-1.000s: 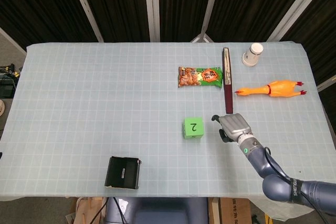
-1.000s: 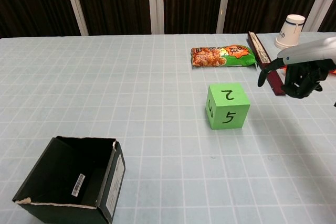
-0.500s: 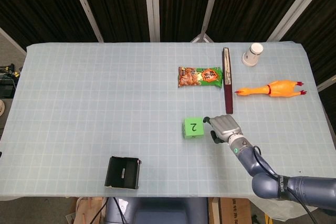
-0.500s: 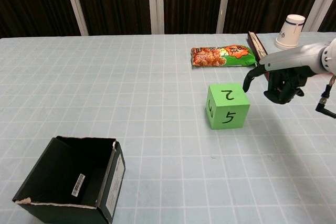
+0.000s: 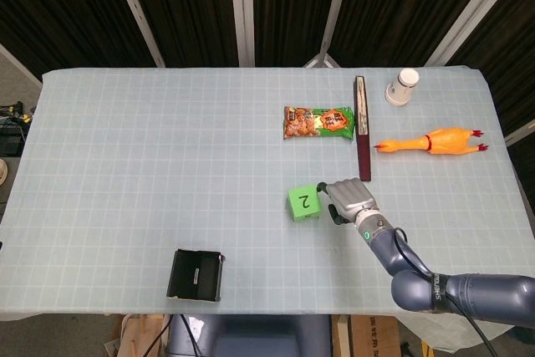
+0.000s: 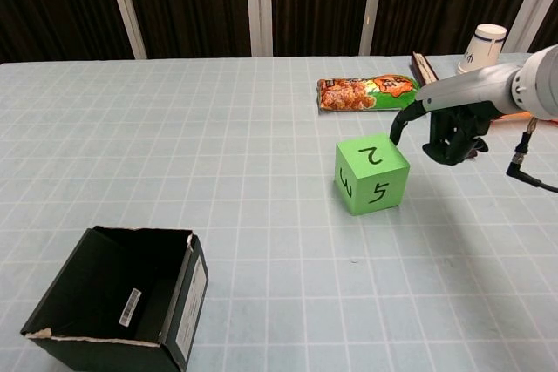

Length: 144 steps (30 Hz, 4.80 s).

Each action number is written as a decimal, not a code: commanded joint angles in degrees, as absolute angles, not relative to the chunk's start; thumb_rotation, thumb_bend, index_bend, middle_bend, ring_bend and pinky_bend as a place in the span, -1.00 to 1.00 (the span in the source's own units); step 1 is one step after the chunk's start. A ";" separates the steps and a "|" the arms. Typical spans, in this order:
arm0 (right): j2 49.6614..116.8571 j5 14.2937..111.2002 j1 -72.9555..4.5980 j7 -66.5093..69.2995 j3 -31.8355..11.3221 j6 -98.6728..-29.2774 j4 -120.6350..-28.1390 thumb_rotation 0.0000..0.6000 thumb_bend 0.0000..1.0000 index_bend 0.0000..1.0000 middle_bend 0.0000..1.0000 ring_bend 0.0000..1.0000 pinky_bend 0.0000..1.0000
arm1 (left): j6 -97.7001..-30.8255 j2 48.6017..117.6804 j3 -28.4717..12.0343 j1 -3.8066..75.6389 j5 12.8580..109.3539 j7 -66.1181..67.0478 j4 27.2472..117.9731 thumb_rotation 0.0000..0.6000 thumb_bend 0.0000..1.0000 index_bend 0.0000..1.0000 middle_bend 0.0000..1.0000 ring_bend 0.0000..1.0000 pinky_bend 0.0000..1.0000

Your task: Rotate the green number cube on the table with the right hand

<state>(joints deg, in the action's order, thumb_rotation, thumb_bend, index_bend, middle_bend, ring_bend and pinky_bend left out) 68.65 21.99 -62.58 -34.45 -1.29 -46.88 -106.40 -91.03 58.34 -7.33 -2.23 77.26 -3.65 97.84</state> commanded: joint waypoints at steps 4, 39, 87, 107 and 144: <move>69.41 19.55 -64.57 -34.31 -1.74 -46.25 -105.78 1.00 0.37 -0.51 0.65 0.58 0.32 | -91.02 58.34 -7.39 -2.21 77.17 -3.67 97.85 1.00 -0.46 -0.98 -1.00 -0.92 -0.68; 76.73 8.72 -77.21 -38.24 -1.66 -46.31 -100.40 1.00 0.37 -0.52 0.65 0.58 0.32 | -90.48 58.66 -7.36 -1.78 76.85 -2.42 97.93 1.00 -0.46 -0.98 -1.00 -0.92 -0.68; 73.75 12.55 -81.43 -42.91 1.33 -52.67 -116.37 1.00 0.37 -0.51 0.65 0.58 0.32 | -90.94 58.66 -7.38 -2.01 76.60 -1.94 98.10 1.00 -0.46 -0.97 -1.00 -0.92 -0.68; 72.52 18.07 -79.74 -42.25 3.88 -52.65 -120.47 1.00 0.37 -0.51 0.65 0.58 0.32 | -91.19 58.83 -7.46 -2.06 76.51 -1.44 98.23 1.00 -0.46 -0.97 -1.00 -0.92 -0.68; 56.43 67.69 -30.87 -0.26 5.44 -82.01 -111.38 1.00 0.00 -0.72 -0.75 -0.75 -0.93 | -91.90 59.09 -7.52 -2.36 76.57 -0.86 98.54 1.00 -0.46 -0.98 -1.00 -0.92 -0.68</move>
